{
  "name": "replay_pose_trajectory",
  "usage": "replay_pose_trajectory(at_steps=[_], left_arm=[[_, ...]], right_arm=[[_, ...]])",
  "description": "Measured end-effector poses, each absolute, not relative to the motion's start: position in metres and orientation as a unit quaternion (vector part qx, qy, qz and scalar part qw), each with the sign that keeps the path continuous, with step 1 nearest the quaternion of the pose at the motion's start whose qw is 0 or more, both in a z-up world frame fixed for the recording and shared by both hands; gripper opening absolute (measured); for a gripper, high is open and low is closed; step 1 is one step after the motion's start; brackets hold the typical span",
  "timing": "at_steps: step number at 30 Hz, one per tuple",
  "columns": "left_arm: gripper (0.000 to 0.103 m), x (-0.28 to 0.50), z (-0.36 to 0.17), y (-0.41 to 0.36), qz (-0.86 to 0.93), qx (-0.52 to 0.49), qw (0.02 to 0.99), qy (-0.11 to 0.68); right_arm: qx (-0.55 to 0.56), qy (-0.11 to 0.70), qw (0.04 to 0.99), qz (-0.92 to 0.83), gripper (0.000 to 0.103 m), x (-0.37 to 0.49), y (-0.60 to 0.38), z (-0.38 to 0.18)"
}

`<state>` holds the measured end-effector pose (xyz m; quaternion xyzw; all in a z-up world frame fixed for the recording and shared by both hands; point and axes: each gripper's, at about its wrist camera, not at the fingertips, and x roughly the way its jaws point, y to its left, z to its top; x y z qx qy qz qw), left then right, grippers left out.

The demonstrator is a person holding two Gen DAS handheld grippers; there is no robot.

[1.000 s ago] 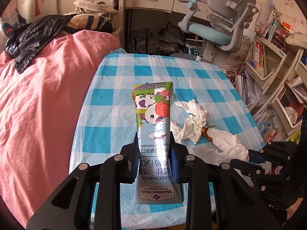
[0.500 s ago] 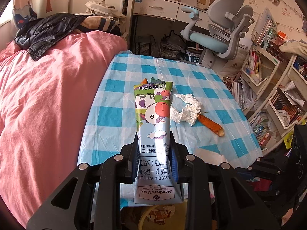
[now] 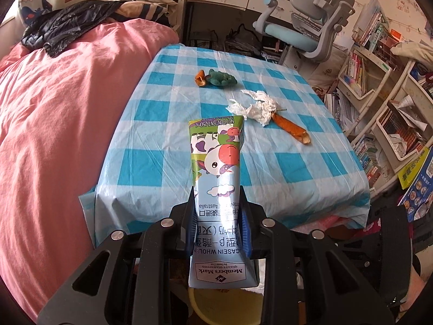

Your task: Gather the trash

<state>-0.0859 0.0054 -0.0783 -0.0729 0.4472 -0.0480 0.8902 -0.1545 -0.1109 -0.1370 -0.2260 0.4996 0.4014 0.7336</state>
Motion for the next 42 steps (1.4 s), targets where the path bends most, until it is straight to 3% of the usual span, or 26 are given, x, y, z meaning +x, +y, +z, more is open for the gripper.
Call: replay_pose_trajectory(at_steps=[5, 14, 15, 19, 27, 42], left_arm=[[0.026, -0.101, -0.095, -0.005, -0.051, -0.064, 0.878, 0.472], [0.027, -0.126, -0.126, -0.037, -0.108, -0.029, 0.837, 0.535], [0.03, -0.128, -0.127, -0.042, -0.112, -0.017, 0.837, 0.536], [0.061, -0.131, -0.117, -0.045, -0.088, 0.012, 0.855, 0.511], [0.084, -0.12, -0.093, -0.009, 0.002, -0.039, 0.891, 0.452], [0.094, -0.114, -0.088, 0.005, 0.059, -0.06, 0.905, 0.416]], right_arm=[[-0.216, 0.495, 0.761, 0.359, 0.049, -0.144, -0.131, -0.133], [-0.177, 0.43, 0.839, 0.282, 0.06, -0.118, -0.162, -0.091], [-0.176, 0.418, 0.847, 0.278, 0.061, -0.114, -0.163, -0.084], [-0.204, 0.382, 0.855, 0.285, 0.068, -0.107, -0.158, -0.065], [-0.191, 0.379, 0.859, 0.286, 0.073, -0.096, -0.163, -0.068], [-0.209, 0.394, 0.855, 0.264, 0.081, -0.101, -0.165, -0.075]])
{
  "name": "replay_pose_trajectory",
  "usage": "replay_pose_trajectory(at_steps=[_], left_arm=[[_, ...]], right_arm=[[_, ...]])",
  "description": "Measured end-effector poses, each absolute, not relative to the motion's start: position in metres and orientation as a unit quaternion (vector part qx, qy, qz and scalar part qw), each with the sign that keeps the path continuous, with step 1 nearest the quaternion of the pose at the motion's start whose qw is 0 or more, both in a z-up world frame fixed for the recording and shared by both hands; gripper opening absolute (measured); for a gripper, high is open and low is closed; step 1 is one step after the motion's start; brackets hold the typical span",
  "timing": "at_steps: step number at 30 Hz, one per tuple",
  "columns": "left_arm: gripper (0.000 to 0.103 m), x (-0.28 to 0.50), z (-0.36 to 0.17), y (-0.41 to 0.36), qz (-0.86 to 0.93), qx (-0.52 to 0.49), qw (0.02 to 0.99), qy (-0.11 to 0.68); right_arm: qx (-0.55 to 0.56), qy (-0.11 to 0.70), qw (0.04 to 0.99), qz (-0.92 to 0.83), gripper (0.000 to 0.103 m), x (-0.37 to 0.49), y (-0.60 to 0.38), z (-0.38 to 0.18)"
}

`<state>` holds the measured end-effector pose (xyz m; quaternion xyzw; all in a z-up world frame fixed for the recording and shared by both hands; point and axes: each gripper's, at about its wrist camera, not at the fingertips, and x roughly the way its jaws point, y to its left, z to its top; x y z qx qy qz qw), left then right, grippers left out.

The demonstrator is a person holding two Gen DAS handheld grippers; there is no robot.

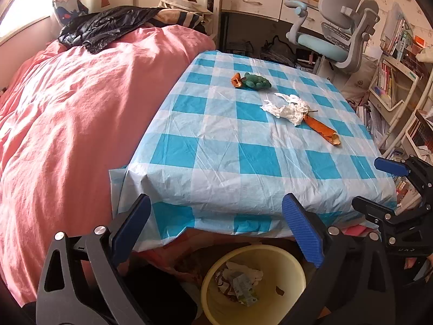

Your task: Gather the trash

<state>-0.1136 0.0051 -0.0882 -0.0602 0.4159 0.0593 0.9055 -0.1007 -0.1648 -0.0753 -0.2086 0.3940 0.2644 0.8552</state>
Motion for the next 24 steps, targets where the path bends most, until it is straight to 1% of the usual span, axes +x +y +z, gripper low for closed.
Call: replay_pose_trajectory(at_steps=[24], left_arm=[[0.095, -0.112, -0.092, 0.008, 0.065, -0.067, 0.904, 0.418]], right_arm=[[-0.248, 0.405, 0.838, 0.268, 0.082, -0.105, -0.155, -0.089]])
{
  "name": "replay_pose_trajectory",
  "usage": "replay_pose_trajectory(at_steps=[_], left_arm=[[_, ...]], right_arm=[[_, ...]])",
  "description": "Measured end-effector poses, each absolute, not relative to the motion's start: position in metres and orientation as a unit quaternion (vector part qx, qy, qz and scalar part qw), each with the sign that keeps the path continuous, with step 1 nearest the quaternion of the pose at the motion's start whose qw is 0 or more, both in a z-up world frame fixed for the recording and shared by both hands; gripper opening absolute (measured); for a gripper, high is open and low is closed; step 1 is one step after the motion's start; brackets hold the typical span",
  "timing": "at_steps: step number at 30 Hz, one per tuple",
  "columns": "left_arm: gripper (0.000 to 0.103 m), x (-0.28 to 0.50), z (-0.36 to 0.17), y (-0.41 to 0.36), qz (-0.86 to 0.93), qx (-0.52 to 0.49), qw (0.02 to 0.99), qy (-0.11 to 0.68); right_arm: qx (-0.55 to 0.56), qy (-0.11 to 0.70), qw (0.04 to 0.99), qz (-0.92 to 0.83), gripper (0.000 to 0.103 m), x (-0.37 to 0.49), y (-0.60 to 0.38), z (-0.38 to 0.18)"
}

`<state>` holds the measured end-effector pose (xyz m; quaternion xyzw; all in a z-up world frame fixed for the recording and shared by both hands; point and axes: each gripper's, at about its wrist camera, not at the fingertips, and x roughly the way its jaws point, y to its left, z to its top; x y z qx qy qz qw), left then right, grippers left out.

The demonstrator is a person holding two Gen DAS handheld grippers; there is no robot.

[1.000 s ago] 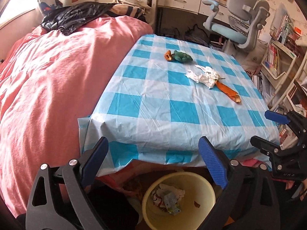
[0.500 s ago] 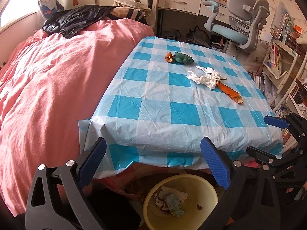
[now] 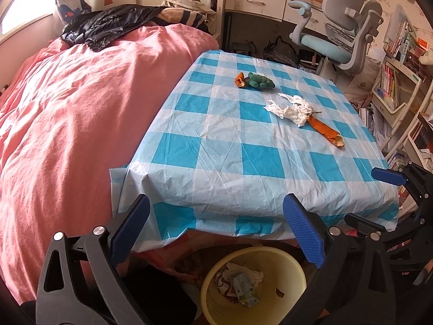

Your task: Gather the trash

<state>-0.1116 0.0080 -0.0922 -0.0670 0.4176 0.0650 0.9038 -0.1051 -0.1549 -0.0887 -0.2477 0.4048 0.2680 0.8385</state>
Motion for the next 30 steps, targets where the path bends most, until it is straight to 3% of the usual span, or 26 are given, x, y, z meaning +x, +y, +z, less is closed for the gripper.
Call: replay_pose_trajectory(at_steps=[30], left_arm=[[0.095, -0.111, -0.093, 0.0086, 0.063, -0.068, 0.902, 0.421]], right_arm=[[-0.265, 0.405, 0.834, 0.266, 0.082, -0.1074, -0.1509, -0.0933]])
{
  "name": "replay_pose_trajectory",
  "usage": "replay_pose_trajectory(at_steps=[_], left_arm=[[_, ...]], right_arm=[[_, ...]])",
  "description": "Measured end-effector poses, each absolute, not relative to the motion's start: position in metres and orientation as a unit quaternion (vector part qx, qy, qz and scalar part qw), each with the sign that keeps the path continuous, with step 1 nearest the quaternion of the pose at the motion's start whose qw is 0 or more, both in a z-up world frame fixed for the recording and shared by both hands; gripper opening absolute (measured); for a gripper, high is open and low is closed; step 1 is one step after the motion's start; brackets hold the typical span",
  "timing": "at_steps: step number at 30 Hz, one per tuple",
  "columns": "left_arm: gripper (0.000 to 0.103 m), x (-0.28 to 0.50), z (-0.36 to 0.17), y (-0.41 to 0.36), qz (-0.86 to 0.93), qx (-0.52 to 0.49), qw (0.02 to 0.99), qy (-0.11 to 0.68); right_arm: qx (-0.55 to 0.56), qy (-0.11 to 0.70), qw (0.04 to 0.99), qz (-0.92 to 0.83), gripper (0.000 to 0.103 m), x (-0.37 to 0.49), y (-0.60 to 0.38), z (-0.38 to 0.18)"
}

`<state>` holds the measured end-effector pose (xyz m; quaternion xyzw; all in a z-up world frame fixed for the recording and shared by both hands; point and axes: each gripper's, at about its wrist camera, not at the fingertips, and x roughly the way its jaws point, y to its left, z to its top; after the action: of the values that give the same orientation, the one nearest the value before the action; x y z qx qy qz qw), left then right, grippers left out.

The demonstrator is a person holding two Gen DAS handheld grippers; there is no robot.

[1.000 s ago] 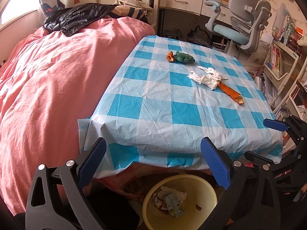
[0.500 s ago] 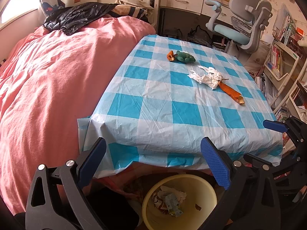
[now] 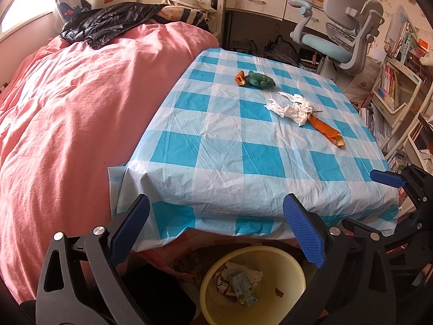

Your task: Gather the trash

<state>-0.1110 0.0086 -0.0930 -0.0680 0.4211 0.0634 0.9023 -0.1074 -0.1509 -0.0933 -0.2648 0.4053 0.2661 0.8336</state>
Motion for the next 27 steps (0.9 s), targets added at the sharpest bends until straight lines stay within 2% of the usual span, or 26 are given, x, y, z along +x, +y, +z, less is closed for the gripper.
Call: replay_pose_trajectory(at_steps=[27], left_arm=[[0.095, -0.1105, -0.093, 0.009, 0.062, -0.069, 0.902, 0.422]], right_arm=[[-0.268, 0.406, 0.833, 0.265, 0.082, -0.108, -0.1485, -0.0947]])
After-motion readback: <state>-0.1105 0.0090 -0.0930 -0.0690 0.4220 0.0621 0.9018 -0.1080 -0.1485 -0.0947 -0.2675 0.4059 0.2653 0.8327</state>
